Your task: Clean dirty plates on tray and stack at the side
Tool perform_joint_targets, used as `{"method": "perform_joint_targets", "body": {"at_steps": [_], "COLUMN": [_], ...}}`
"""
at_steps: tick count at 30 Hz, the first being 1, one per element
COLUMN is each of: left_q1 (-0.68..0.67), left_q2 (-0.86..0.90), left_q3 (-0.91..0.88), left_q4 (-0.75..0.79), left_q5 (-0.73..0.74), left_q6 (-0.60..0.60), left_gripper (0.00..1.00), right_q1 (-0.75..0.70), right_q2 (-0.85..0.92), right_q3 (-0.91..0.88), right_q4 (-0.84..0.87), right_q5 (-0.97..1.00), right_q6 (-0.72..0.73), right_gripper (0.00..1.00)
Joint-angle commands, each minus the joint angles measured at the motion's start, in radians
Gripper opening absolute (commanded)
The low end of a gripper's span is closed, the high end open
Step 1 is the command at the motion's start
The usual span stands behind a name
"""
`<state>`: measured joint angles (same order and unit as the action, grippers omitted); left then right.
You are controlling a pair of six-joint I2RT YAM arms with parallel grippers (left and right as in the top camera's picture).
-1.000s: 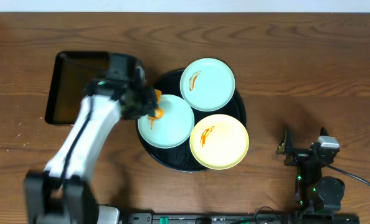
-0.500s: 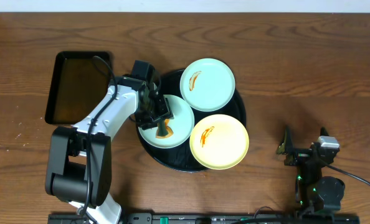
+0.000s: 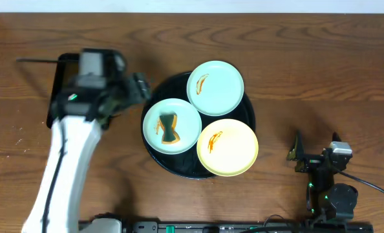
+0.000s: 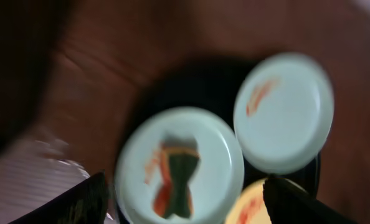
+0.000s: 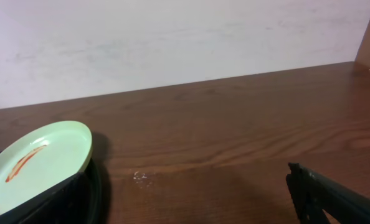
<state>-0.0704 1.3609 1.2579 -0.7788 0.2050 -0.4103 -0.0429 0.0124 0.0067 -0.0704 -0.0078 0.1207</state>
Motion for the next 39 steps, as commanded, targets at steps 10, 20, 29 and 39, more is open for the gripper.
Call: {"method": "perform_joint_targets", "body": {"at_steps": [10, 20, 29, 39], "left_q1": [0.106, 0.106, 0.106, 0.106], "left_q2": [-0.087, -0.087, -0.087, -0.087], "left_q3": [0.014, 0.014, 0.014, 0.014], "left_q4": [-0.036, -0.036, -0.036, -0.036], "left_q5": [-0.09, -0.09, -0.09, -0.09], "left_q6": [-0.048, -0.048, -0.047, -0.047], "left_gripper": [0.8, 0.81, 0.81, 0.81], "right_q1": [-0.004, -0.004, -0.004, 0.001], "right_q2": [-0.004, -0.004, 0.116, 0.898], "right_q3": [-0.001, -0.001, 0.148, 1.032], "right_q4": [-0.004, 0.325, 0.689, -0.181], "right_q5": [-0.001, -0.142, -0.125, -0.436], "right_q6": [-0.013, 0.395, 0.356, 0.101], "right_gripper": [0.99, 0.99, 0.99, 0.99]}}
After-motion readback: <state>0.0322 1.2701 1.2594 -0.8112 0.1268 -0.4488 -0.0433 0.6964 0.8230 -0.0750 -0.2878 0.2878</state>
